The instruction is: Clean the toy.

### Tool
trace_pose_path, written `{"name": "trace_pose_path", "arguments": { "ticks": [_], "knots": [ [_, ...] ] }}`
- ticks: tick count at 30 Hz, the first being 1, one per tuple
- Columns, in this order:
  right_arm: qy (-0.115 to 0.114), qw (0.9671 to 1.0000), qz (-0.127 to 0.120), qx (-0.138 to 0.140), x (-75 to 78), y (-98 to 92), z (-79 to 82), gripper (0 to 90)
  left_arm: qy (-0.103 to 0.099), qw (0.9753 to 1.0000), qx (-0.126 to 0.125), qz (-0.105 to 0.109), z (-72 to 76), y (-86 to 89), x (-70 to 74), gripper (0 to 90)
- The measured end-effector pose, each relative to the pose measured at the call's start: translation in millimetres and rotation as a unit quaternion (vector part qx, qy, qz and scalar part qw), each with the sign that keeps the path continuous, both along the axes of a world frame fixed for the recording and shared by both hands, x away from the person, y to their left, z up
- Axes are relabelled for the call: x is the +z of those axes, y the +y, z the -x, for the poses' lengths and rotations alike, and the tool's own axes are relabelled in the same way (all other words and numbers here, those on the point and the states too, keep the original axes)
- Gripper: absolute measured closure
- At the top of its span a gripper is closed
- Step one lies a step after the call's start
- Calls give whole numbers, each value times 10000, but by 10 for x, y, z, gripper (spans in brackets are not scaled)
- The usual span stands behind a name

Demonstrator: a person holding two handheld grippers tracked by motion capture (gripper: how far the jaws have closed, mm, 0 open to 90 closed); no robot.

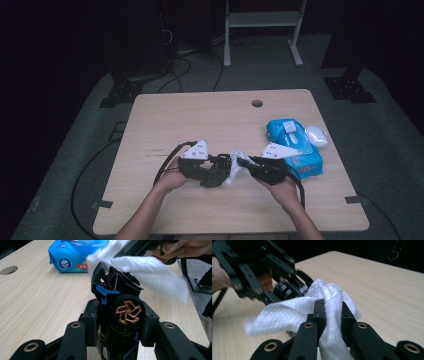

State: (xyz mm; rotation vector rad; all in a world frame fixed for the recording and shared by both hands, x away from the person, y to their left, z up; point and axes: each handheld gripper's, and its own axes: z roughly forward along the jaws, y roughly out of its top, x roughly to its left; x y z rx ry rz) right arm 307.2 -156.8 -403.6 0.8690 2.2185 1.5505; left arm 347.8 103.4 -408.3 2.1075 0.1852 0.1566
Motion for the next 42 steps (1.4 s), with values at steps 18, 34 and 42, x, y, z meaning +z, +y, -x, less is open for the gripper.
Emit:
{"name": "trace_pose_path", "arguments": {
  "ticks": [18,34,42],
  "knots": [
    [-293,9993,131,192,185,121,15,798,-27,10000,-55,-14,-16,-60,23,585],
    [-410,9981,319,325,265,244,45,798,-50,9999,-91,-31,14,-113,17,585],
    [-421,9979,408,291,296,233,70,798,-69,9999,-124,-55,22,-139,10,585]
  ]
}}
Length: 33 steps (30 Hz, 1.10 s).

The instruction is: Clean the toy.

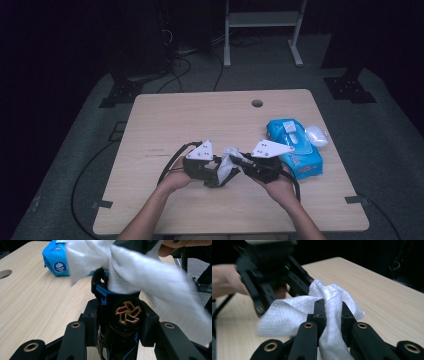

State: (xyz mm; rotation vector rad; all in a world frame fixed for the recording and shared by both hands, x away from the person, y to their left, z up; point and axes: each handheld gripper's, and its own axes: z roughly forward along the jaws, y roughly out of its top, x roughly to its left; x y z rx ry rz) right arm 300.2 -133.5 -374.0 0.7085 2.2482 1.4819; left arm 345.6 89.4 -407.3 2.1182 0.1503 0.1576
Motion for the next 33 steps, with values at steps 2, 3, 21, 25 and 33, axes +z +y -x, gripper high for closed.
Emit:
{"name": "trace_pose_path", "arguments": {
  "ticks": [2,3,21,25,33],
  "knots": [
    [-96,9999,59,71,39,62,9,798,-14,10000,-42,-20,4,-15,6,585],
    [-120,9998,98,108,48,91,9,798,4,10000,-45,23,5,-16,6,585],
    [-63,9999,141,14,-5,28,-4,798,64,10000,8,59,-4,30,-2,585],
    [87,9997,51,-206,-115,-142,-19,798,83,9999,35,78,-23,64,-15,585],
    [518,9978,47,-420,-372,-320,-48,798,147,9999,60,19,-64,46,-4,585]
  ]
}}
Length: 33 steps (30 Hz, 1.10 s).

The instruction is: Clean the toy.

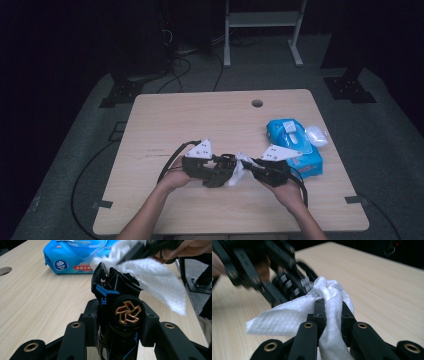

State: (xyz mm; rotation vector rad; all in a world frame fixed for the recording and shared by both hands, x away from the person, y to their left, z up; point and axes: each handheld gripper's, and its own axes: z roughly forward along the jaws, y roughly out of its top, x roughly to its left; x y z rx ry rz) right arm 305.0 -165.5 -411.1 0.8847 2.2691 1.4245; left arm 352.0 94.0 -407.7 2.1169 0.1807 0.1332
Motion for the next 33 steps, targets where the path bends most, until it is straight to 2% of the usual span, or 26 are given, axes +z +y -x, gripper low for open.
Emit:
{"name": "trace_pose_path", "arguments": {
  "ticks": [1,5,9,11,13,19,22,23,24,25,26,30,33],
  "knots": [
    [52,9999,-83,-24,-11,-26,-4,798,19,10000,5,16,-5,-4,-1,585],
    [-137,9990,-420,77,139,6,22,798,-77,9999,-53,-98,-5,-80,13,585],
    [-295,9983,-437,237,252,123,31,798,-96,9998,-109,-139,13,-137,21,585],
    [-427,9979,-324,369,301,247,29,798,-92,9998,-154,-96,28,-152,20,585],
    [-405,9979,-336,381,294,255,22,798,-59,9999,-139,-46,31,-125,7,585],
    [-348,9981,-446,235,218,124,-19,797,-51,10000,-64,-47,17,-50,13,586],
    [-184,9990,-406,13,96,35,-35,797,-45,10000,-31,-17,5,2,23,585],
    [-184,9990,-406,13,96,35,-35,797,-45,10000,-31,-17,5,2,23,586],
    [-60,9992,-403,-52,8,13,-35,797,-35,10000,-26,-16,0,11,25,585],
    [-16,9990,-435,-53,-24,1,-38,797,-47,9999,-20,-92,-3,2,12,586],
    [18,9992,-402,-65,-45,-2,-36,797,-4,10000,-16,-78,-7,0,10,585],
    [6,9996,-267,-80,-29,-27,-32,797,17,10000,12,-20,-43,-4,3,585],
    [-159,9991,-379,-89,123,-60,-8,797,36,9999,-9,-159,-91,-88,8,584]
  ]
}}
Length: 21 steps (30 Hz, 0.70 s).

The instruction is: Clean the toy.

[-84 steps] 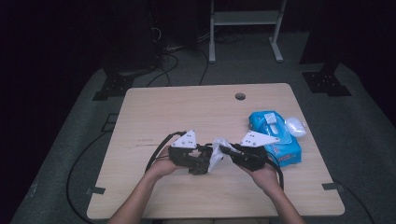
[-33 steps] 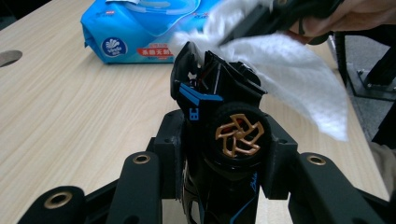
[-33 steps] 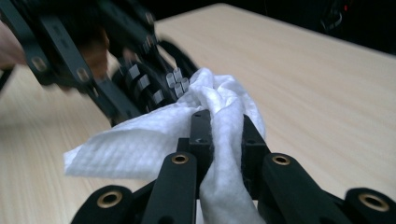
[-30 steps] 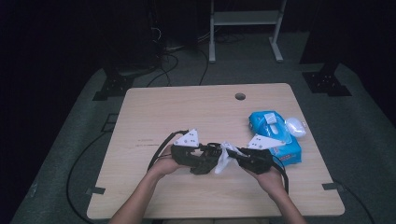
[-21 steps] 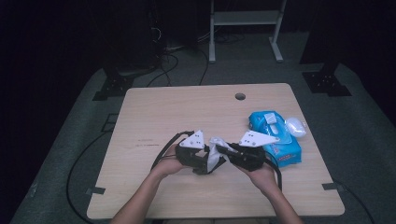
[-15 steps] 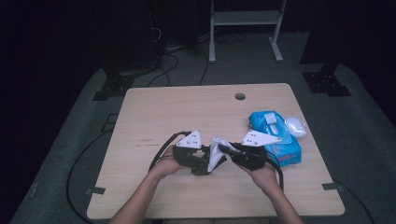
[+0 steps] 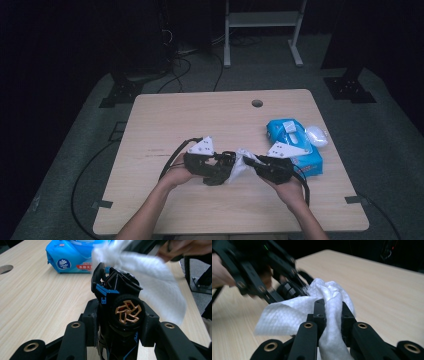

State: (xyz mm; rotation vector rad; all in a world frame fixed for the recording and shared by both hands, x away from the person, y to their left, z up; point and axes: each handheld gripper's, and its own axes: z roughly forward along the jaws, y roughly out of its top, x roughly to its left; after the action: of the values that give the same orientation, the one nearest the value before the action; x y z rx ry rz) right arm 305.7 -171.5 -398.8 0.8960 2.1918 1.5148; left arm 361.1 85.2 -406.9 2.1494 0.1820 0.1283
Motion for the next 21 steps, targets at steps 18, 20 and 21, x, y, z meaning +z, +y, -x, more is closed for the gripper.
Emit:
{"name": "trace_pose_path", "arguments": {
  "ticks": [18,20,21],
  "knots": [
    [430,9988,233,101,-291,76,-47,797,26,9900,-231,-1389,-46,-381,-224,608],
    [457,9986,204,179,-291,149,-44,797,57,9902,-230,-1377,-51,-377,-225,604],
    [457,9986,204,179,-291,149,-44,797,112,9905,-210,-1354,-53,-371,-228,604]
  ]
}}
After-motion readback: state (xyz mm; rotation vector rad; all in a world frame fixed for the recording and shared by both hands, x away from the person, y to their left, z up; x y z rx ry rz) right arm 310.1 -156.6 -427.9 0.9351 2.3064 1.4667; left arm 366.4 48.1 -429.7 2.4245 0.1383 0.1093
